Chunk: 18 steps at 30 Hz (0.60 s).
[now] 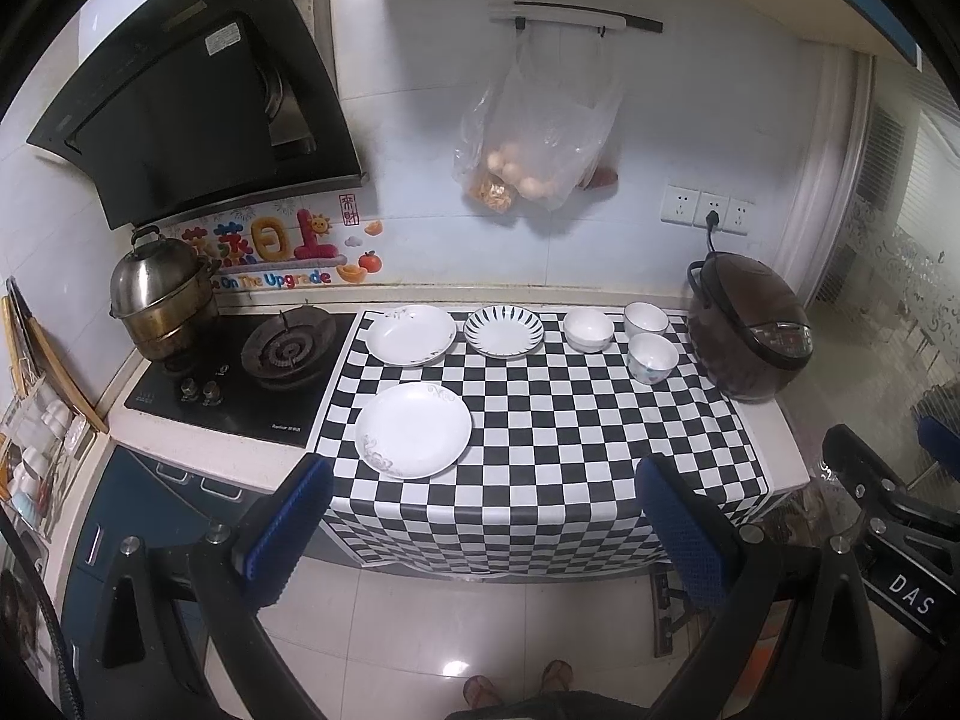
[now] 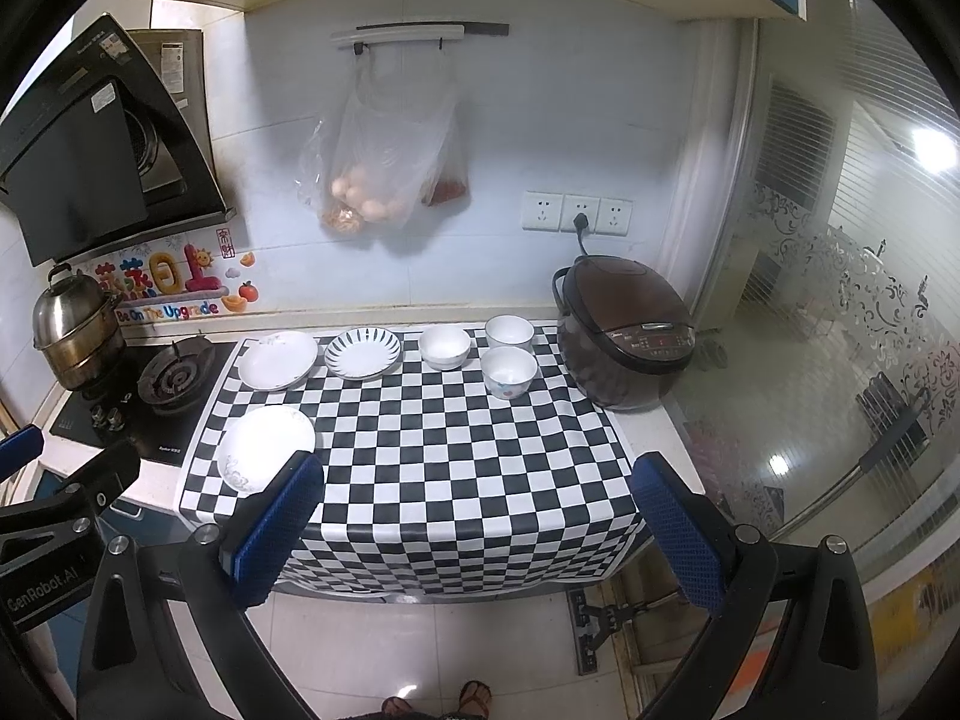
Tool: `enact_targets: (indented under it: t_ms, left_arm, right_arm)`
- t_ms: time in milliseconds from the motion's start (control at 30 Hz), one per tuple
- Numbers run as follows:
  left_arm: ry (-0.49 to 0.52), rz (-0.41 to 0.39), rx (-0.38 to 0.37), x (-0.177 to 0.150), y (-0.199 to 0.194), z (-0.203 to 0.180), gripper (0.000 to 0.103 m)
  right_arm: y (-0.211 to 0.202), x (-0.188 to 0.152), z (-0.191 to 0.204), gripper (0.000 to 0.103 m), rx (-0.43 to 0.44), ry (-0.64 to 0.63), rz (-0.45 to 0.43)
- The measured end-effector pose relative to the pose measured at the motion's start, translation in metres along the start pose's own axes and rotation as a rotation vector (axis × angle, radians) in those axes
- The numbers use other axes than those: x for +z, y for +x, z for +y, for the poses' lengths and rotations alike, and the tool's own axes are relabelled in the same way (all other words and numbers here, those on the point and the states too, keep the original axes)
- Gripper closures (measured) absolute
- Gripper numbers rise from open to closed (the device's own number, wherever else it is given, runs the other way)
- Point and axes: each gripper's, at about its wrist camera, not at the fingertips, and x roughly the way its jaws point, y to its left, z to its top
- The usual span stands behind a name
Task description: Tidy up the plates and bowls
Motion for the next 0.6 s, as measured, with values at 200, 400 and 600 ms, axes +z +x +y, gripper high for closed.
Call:
enact_targets:
  t_ms: [200,400,600]
  left_arm:
    - [0.000,-0.001,-0.002,-0.0008,-0.0002,0.0012,0.000]
    - [0.001,-0.003,-0.003,-0.0016,-0.0005,0.0019,0.000]
    - [-0.001,-0.003,-0.004,0.0030,0.0008,0.0007,0.000]
  right_arm:
    - [0.0003,0.0012,0.0003,0.000,-0.002,-0.003,-0.003]
    - [0.0006,0.0026,0.0004,0.000,-0.003,-0.001,-0.006]
    - [0.0009,0.0030,0.0007,0.000,-0.003,-0.002,-0.005]
